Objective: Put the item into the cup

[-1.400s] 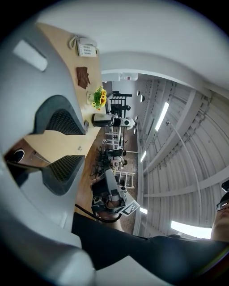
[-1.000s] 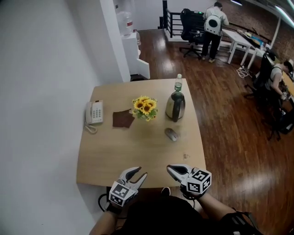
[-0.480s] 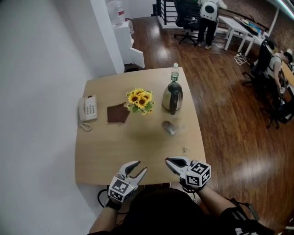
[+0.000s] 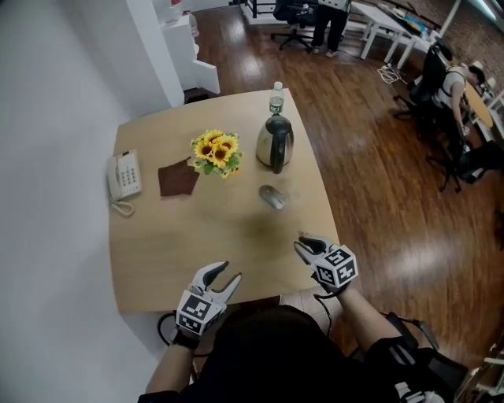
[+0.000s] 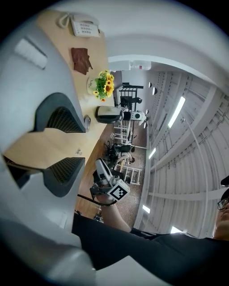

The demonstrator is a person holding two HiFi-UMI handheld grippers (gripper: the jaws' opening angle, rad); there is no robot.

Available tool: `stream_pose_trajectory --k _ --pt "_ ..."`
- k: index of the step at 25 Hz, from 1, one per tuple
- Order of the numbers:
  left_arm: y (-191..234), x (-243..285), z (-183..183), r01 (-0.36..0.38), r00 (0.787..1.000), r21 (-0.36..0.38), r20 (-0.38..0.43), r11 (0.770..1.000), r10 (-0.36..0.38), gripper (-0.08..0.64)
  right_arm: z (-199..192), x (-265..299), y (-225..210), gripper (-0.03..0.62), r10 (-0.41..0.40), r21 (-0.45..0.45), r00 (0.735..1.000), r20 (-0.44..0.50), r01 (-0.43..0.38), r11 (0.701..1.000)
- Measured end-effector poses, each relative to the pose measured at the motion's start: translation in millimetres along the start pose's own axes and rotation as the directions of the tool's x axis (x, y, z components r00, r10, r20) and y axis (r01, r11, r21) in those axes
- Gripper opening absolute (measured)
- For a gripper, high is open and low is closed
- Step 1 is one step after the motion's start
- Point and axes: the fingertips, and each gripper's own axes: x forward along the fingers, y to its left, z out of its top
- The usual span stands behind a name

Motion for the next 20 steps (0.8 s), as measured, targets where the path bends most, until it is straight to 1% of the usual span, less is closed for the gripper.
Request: stream_pose_trajectory --k 3,5,7,10,12,15,20 --pt "4 7 -11 0.011 1.0 -0.007 -0.029 1.0 -0.012 0.172 -19 3 -26 0.106 -0.069 -0.009 0.996 -0.051 0.069 0.998" --pt "9 12 -17 0.015 0.999 -0.009 -0.045 1.0 -0.016 0.176 -31 8 -40 0.109 -0.1 -0.035 0.99 -0.097 0.097 0.995" --pt "12 18 -22 0.019 0.998 -0.001 -0.066 1.0 -0.019 0.176 -46 16 -49 0.11 -0.125 -0.08 0.981 -0.152 0.113 0.99" --pt "13 28 -26 0.032 0.996 0.014 -0.088 0.999 -0.03 0.178 -68 30 -64 0.115 -0.186 -0.176 0.954 -0.234 0.146 0.973" --pt "14 33 -24 0.04 0.995 0.016 -0.092 0.999 -0.038 0.178 -82 37 -77 0.115 -0.235 -0.21 0.93 -0.283 0.179 0.961" --pt "15 39 -20 0.049 0.994 0.018 -0.096 0.999 -0.047 0.178 -97 46 -98 0.117 -0.287 -0.205 0.898 -0.334 0.228 0.952" --pt "18 43 -19 0.054 0.993 0.017 -0.105 0.998 -0.052 0.178 -112 57 -119 0.117 -0.282 -0.15 0.883 -0.375 0.243 0.958"
